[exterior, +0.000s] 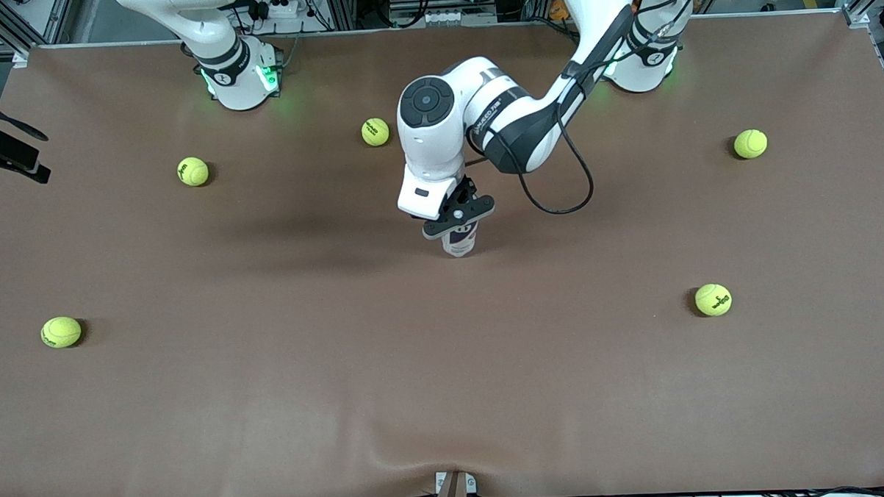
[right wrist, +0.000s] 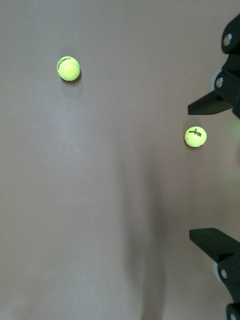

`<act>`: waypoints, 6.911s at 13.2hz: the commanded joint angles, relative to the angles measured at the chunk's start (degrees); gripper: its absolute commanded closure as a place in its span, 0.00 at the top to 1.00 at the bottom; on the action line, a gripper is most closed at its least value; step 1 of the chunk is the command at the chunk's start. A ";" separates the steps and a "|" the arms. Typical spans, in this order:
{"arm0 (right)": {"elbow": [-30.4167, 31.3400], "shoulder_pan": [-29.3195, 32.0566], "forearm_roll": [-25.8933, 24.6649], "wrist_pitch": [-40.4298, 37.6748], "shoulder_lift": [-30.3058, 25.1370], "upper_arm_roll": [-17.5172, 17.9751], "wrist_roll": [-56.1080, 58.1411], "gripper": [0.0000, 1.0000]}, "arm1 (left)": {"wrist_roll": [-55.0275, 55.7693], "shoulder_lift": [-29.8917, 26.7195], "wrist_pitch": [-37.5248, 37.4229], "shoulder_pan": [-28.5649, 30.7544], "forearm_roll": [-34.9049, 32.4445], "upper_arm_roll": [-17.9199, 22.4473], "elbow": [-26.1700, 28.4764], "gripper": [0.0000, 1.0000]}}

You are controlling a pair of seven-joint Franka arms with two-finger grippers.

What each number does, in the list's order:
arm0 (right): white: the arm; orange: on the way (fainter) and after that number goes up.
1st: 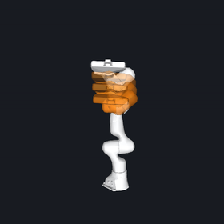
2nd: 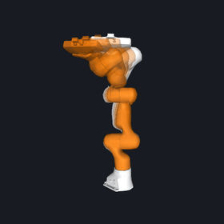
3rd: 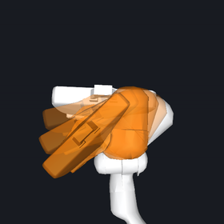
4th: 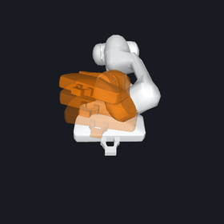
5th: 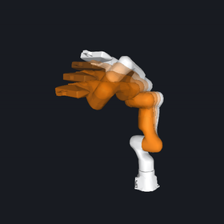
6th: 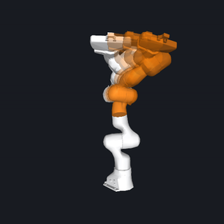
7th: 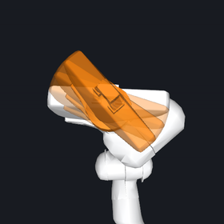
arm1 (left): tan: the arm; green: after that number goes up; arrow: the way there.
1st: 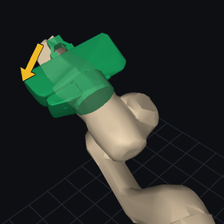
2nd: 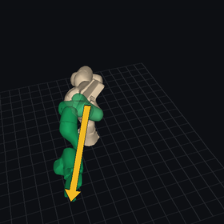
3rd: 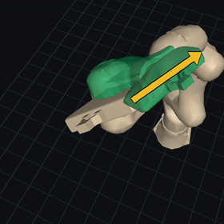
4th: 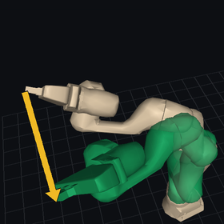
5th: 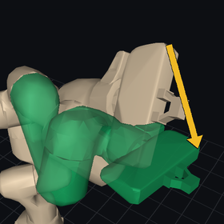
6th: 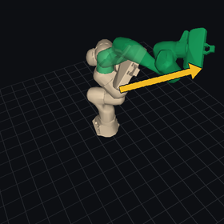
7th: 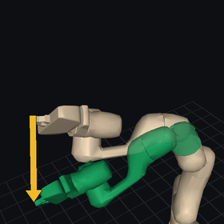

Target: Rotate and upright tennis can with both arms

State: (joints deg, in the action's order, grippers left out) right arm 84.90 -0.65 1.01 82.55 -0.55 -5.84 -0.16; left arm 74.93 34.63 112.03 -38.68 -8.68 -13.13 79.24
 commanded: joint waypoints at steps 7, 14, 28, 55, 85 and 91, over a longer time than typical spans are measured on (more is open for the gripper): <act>-0.26 0.82 -0.13 -0.63 -0.51 0.65 0.33 1.00 | 1.18 1.50 1.44 -0.52 -1.16 0.12 -1.63 0.37; -0.35 0.91 -0.30 -0.63 -0.51 0.65 0.60 1.00 | 1.27 -1.40 0.82 0.36 0.41 -0.58 -1.72 0.83; -0.35 0.83 -0.13 -0.63 -0.51 0.65 0.42 1.00 | -14.44 -5.89 -0.67 13.09 2.44 -0.14 -4.44 1.00; -0.35 0.91 -0.13 -0.63 -0.51 0.65 0.42 1.00 | -64.82 -41.66 -20.63 36.83 7.80 9.79 17.26 1.00; -0.35 0.91 0.05 -0.54 -0.42 0.65 0.42 1.00 | -74.67 -36.82 -18.95 36.57 7.97 15.24 12.26 1.00; -0.35 0.91 0.05 -0.54 -0.42 0.65 0.42 1.00 | -74.67 -36.82 -18.95 36.48 7.89 15.24 12.35 1.00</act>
State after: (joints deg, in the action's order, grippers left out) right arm 84.77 -0.65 1.01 82.47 -0.55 -5.84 -0.16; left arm 0.10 -2.53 93.87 -2.25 -1.56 2.16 92.35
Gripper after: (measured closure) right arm 0.000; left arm 0.000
